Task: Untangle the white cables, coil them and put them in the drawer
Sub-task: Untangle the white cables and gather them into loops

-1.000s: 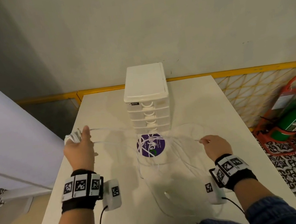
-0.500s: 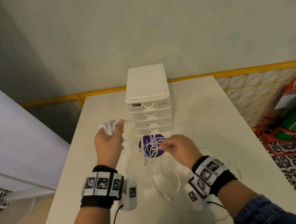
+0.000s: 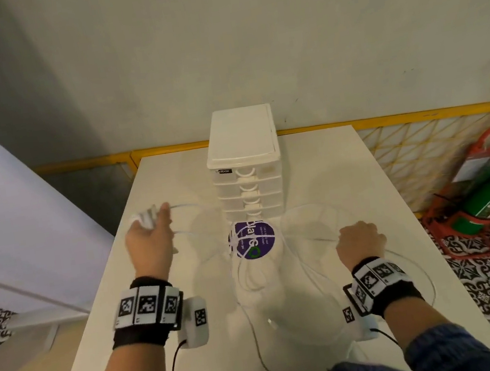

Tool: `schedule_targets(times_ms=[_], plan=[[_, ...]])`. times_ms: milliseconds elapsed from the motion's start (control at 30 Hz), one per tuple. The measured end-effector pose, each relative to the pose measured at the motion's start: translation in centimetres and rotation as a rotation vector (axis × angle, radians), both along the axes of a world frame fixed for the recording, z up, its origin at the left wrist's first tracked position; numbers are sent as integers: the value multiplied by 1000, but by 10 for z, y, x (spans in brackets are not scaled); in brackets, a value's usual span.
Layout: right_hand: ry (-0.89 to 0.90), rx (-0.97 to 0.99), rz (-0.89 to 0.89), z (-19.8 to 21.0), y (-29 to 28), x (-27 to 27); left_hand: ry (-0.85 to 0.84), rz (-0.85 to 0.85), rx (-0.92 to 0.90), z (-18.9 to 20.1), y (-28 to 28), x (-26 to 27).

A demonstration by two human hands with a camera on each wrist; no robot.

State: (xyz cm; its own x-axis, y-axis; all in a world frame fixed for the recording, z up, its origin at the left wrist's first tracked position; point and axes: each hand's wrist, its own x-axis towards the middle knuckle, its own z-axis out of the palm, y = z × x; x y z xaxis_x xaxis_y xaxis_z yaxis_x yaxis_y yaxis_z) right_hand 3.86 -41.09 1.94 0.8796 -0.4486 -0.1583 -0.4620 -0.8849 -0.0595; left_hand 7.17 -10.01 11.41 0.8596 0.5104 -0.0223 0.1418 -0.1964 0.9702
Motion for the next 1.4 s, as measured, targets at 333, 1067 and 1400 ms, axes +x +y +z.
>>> schedule_targets(times_ms=[333, 1067, 1400], plan=[[-52, 871, 595, 18, 97, -1, -76, -208, -26, 9, -46, -6], [-515, 571, 808, 45, 84, 0, -61, -313, -12, 9, -67, -11], [-454, 801, 643, 33, 85, -1, 87, -417, 12, 5, -41, -10]])
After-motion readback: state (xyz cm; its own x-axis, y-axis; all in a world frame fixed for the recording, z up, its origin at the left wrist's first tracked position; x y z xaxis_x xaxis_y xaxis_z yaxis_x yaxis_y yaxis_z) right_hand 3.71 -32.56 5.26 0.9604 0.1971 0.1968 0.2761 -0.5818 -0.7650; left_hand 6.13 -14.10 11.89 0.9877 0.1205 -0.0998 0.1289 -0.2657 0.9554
